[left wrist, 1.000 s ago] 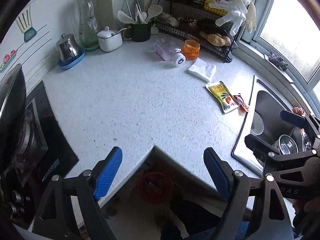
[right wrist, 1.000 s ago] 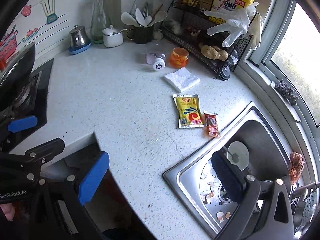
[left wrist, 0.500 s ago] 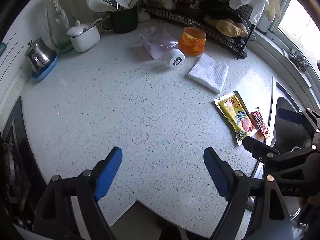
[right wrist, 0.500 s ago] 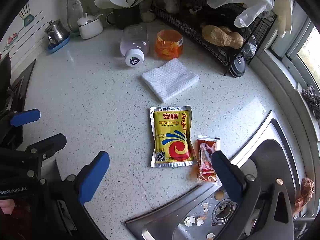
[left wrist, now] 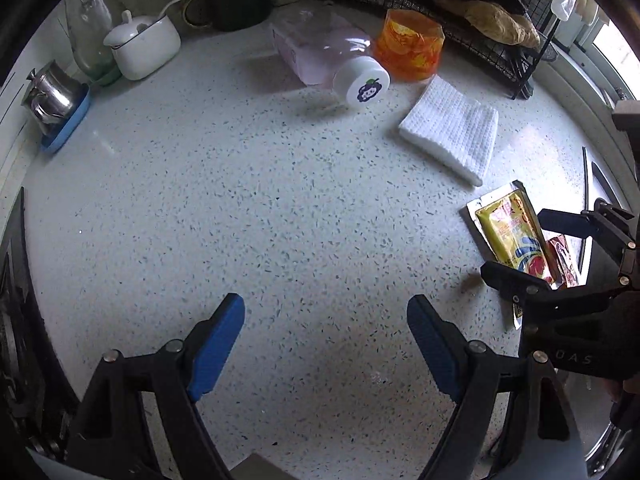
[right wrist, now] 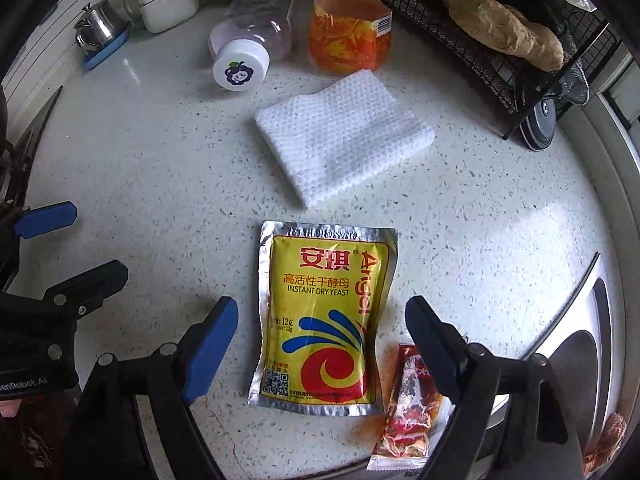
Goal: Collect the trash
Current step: 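Grasp the yellow yeast packet with the right tool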
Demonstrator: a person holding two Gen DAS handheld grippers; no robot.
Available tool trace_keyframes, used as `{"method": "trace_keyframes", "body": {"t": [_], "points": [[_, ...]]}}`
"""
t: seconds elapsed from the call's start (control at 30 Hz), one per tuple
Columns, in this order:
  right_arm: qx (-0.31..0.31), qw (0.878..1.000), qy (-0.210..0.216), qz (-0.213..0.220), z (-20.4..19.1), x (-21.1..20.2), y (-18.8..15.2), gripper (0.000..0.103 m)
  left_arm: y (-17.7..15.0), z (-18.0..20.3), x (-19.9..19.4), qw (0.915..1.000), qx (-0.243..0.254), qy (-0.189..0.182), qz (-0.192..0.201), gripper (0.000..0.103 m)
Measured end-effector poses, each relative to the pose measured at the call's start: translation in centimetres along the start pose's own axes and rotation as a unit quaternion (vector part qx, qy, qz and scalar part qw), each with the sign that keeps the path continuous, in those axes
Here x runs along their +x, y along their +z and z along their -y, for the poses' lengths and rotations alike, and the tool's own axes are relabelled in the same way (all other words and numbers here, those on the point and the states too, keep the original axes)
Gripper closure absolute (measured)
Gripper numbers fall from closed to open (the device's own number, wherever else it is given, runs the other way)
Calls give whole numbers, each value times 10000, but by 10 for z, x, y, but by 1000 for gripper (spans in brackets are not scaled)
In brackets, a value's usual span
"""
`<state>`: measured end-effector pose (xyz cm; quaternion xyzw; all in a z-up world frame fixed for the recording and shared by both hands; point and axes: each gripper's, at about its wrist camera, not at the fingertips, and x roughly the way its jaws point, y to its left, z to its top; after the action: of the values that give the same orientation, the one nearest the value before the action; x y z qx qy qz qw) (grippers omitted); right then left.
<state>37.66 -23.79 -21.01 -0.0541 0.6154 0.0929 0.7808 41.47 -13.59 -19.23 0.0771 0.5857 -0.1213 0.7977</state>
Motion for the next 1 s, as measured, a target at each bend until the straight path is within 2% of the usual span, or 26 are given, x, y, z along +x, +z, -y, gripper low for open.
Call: {"method": "trace_keyframes", "body": {"t": [0.13,0.2,0.3,0.4,0.5,0.6,0.73,0.87,1.0], "points": [[-106,9999,6,69,2,-4,4,25,-1,-1,2,10000,-11,-9,-9,21],[-174,9998,35,126,0,-8,5,38,-1,-4,2,10000,-62,-46,-21,21],[-192,9997,43,157,-3,-11,4,43,-3,-7,1,10000,-81,-35,-23,21],[-173,9995,45,243,-8,-18,-1,57,-9,-7,-3,10000,-61,-15,8,21],[-161,9992,36,369,-12,-24,-8,64,-12,-7,-9,10000,-51,-8,42,21],[-141,9990,136,403,-15,-32,-15,68,-14,-7,-16,9999,-56,7,89,21],[105,9981,233,553,-9,-52,-23,68,-15,-2,-28,9998,-23,-12,173,21],[430,9945,-68,955,17,-91,-24,68,-13,13,-44,9993,175,-131,290,21],[807,9914,-231,1001,42,-121,-43,68,-4,45,-51,9971,545,-411,349,21]]}}
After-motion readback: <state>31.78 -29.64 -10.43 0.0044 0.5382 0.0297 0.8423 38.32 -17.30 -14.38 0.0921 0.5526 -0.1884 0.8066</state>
